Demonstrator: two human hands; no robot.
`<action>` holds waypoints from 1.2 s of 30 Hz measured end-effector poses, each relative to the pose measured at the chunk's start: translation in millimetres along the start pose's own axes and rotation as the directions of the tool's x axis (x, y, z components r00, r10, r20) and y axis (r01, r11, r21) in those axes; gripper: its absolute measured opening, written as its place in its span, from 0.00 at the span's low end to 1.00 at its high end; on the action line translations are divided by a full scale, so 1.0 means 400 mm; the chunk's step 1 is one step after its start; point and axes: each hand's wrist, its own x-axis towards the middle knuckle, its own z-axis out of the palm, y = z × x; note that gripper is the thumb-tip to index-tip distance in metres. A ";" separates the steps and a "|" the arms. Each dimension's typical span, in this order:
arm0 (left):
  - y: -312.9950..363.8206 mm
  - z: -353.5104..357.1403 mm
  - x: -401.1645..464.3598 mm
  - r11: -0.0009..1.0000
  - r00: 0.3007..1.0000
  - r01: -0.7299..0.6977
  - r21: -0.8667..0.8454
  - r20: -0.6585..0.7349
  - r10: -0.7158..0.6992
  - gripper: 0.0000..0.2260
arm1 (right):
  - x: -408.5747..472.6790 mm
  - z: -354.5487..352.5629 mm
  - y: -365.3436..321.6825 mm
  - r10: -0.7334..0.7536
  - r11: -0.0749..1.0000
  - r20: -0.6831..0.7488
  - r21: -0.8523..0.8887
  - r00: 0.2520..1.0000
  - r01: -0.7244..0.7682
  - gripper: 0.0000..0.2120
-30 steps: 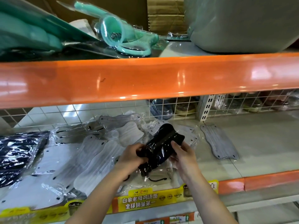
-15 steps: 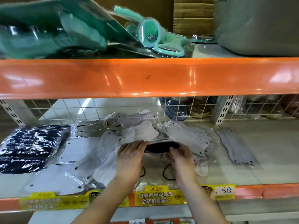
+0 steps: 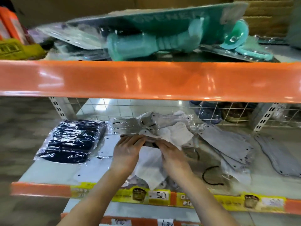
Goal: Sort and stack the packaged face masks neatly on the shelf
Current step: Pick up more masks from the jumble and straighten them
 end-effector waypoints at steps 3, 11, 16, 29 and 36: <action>-0.075 -0.033 -0.027 1.000 1.000 -0.020 0.008 0.007 0.020 0.20 | 0.038 0.060 -0.051 -0.017 0.999 -0.017 -0.030 1.000 0.017 0.26; -0.227 -0.100 -0.077 0.997 0.998 -0.060 0.052 -0.017 0.060 0.19 | 0.120 0.156 -0.203 0.029 0.991 0.040 -0.130 0.999 -0.024 0.30; -0.321 -0.126 -0.117 0.996 0.999 -0.010 0.087 0.042 0.006 0.19 | 0.151 0.218 -0.282 -0.022 0.980 -0.063 -0.200 0.998 0.009 0.24; -0.540 -0.219 -0.214 0.984 0.992 0.075 0.161 0.087 -0.090 0.19 | 0.224 0.366 -0.490 -0.008 0.972 -0.003 -0.235 1.000 0.007 0.31; -0.632 -0.222 -0.281 0.970 0.962 0.160 0.183 0.190 -0.195 0.20 | 0.251 0.412 -0.542 -0.093 0.974 0.181 -0.186 0.979 0.127 0.30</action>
